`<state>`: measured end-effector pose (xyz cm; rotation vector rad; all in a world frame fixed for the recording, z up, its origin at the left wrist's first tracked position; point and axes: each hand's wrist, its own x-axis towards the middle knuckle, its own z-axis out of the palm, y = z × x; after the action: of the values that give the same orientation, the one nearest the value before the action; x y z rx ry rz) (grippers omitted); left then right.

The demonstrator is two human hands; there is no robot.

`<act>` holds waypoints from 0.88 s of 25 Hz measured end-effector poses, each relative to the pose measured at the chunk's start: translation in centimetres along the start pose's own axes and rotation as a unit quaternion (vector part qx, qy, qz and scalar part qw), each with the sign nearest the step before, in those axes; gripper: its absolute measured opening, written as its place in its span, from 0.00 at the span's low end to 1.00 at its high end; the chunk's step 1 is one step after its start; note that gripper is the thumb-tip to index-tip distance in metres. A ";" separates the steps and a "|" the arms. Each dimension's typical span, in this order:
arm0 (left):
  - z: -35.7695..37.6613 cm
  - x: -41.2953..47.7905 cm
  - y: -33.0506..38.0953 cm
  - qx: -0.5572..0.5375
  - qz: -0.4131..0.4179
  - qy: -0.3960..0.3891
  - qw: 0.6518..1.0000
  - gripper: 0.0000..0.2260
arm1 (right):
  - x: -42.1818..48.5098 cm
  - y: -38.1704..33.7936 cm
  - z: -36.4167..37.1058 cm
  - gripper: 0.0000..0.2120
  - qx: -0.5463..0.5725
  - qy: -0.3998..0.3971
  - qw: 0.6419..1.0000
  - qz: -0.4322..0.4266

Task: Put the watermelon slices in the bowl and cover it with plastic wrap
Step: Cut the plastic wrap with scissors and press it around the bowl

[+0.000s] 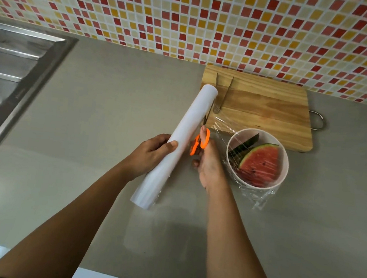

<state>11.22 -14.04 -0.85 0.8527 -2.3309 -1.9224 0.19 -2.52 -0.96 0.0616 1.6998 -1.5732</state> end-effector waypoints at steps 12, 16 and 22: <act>-1.7 -0.5 0.2 0.021 0.013 -0.017 1.000 0.15 | 2.1 -0.7 1.0 0.19 0.032 0.021 0.998 -0.049; -2.9 -1.3 0.1 0.016 0.008 -0.028 0.999 0.15 | 2.8 -1.0 1.0 0.18 0.060 -0.009 0.996 -0.062; -5.7 -4.5 -2.2 -0.022 -0.021 -0.030 0.999 0.14 | 2.8 -1.2 1.6 0.13 -0.022 0.051 0.996 -0.069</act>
<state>17.88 -17.64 0.12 0.8595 -2.3128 -2.0347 -1.54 -5.52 -1.43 0.0035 1.8511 -1.6574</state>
